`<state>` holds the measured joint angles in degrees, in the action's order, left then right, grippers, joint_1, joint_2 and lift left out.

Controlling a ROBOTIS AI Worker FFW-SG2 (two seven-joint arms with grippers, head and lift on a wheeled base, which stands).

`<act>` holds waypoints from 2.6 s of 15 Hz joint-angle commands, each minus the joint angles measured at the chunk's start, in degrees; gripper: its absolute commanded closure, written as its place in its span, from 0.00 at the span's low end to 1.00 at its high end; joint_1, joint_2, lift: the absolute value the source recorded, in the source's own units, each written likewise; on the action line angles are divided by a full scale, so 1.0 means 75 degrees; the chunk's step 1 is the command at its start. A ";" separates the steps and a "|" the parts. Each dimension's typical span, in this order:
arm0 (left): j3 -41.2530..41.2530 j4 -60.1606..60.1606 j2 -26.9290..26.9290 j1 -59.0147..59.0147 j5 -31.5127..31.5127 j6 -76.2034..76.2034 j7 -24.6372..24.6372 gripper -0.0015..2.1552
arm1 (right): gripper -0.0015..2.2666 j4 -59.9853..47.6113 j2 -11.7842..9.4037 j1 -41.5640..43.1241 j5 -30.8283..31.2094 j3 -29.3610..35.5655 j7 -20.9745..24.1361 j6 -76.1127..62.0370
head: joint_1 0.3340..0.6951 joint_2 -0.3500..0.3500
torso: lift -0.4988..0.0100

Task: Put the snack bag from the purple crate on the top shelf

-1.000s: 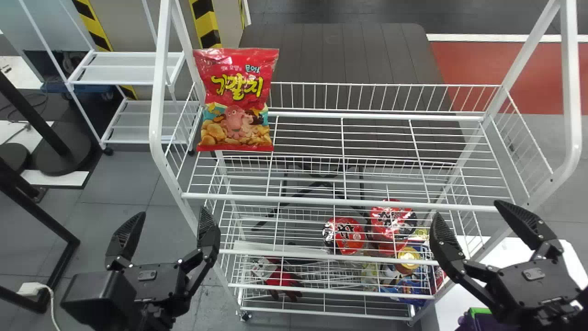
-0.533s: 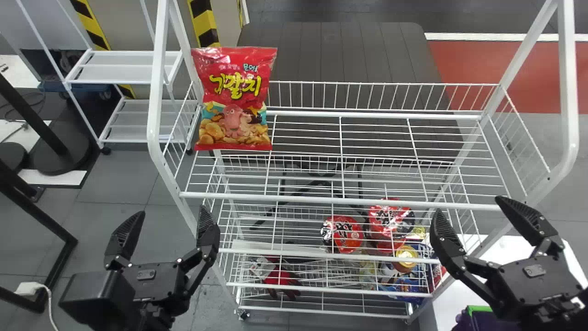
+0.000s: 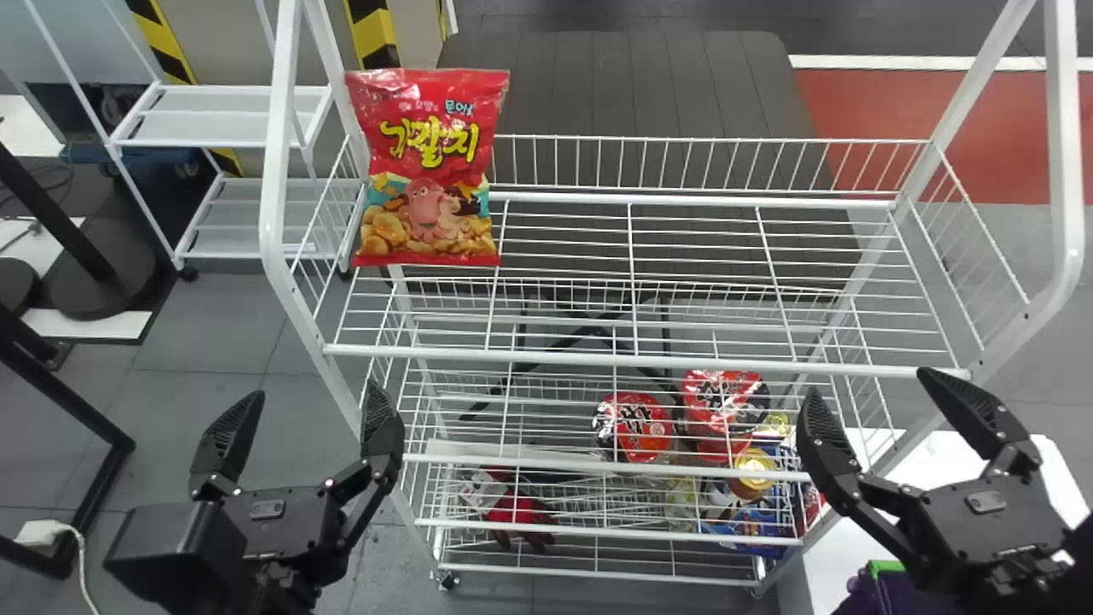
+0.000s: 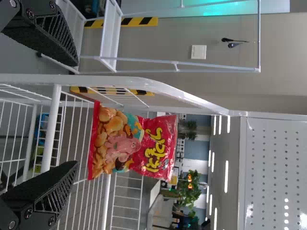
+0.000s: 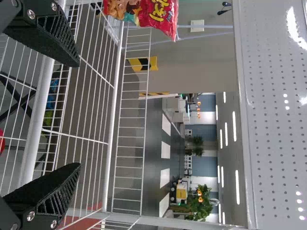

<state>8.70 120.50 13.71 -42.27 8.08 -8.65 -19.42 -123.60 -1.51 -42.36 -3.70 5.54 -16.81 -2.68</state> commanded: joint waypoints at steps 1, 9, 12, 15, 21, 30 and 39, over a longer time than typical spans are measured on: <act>0.0000 0.0000 0.0000 0.0000 0.0000 0.0000 -0.0001 0.04 | 0.03 0.0004 -0.0009 0.0000 0.0001 0.0000 -0.0008 -0.0023 | 1.00 0.54 | 0.91; 0.0000 -0.0023 0.0000 0.0012 0.0000 0.0000 0.0023 0.04 | 0.03 0.0015 -0.0009 0.0012 0.0001 -0.0012 -0.0008 -0.0046 | 1.00 0.54 | 0.85; 0.0000 -0.0023 0.0000 0.0023 0.0000 0.0000 0.0023 0.04 | 0.03 0.0027 0.0003 0.0023 0.0001 -0.0012 0.0004 -0.0046 | 1.00 0.54 | 0.83; 0.0012 -0.0023 0.0000 0.0023 0.0000 0.0000 0.0035 0.04 | 0.03 0.0027 0.0003 0.0035 0.0001 -0.0024 0.0004 -0.0093 | 1.00 0.54 | 0.80; 0.0012 -0.0023 0.0000 0.0023 0.0000 0.0000 0.0035 0.04 | 0.03 0.0051 -0.0009 0.0035 0.0001 -0.0024 0.0004 -0.0117 | 1.00 0.54 | 0.75; 0.0035 0.0035 0.0000 -0.0035 -0.0023 0.0023 0.0046 0.04 | 0.03 -0.0020 -0.0033 -0.0012 0.0001 -0.0024 0.0004 -0.0164 | 1.00 0.54 | 0.68; 0.0070 0.0047 0.0000 -0.0059 -0.0070 0.0023 0.0035 0.04 | 0.03 -0.0020 -0.0056 -0.0059 0.0001 0.0000 0.0004 -0.0234 | 1.00 0.53 | 0.61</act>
<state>9.17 120.93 13.71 -42.63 7.71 -8.53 -19.16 -123.83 -1.93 -42.80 -3.68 5.54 -16.79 -4.42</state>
